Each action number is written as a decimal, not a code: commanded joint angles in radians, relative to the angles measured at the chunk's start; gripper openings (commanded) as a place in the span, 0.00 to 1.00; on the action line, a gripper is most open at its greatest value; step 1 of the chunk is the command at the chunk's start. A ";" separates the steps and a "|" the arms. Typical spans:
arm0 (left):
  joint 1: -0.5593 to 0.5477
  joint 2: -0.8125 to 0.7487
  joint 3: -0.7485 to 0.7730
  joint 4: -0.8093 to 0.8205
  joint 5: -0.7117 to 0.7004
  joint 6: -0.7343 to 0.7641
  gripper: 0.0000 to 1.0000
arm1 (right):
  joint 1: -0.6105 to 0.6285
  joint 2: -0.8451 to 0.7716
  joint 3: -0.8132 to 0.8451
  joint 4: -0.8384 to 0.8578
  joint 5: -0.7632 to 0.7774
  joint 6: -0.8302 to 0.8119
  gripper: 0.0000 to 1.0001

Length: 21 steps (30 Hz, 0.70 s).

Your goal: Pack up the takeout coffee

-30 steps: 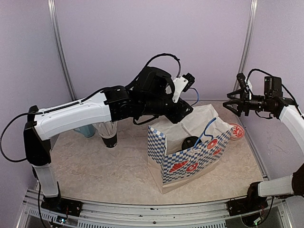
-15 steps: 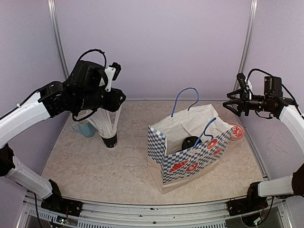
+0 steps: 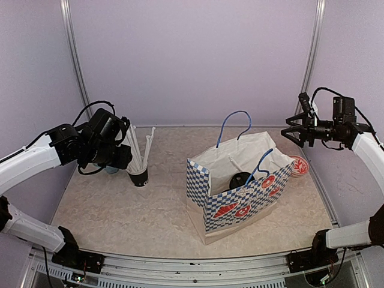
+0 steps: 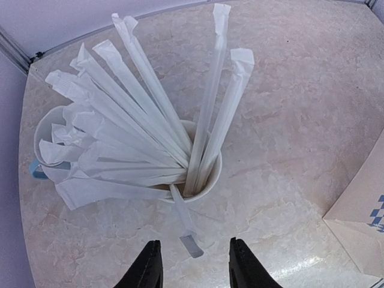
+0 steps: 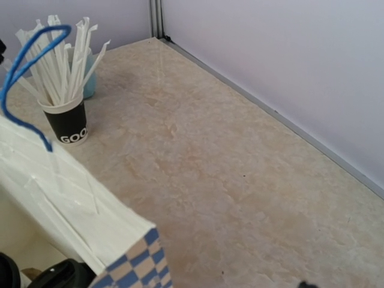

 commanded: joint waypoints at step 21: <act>0.102 0.047 -0.003 0.088 0.034 0.096 0.00 | -0.009 0.002 -0.013 0.012 -0.023 -0.002 0.73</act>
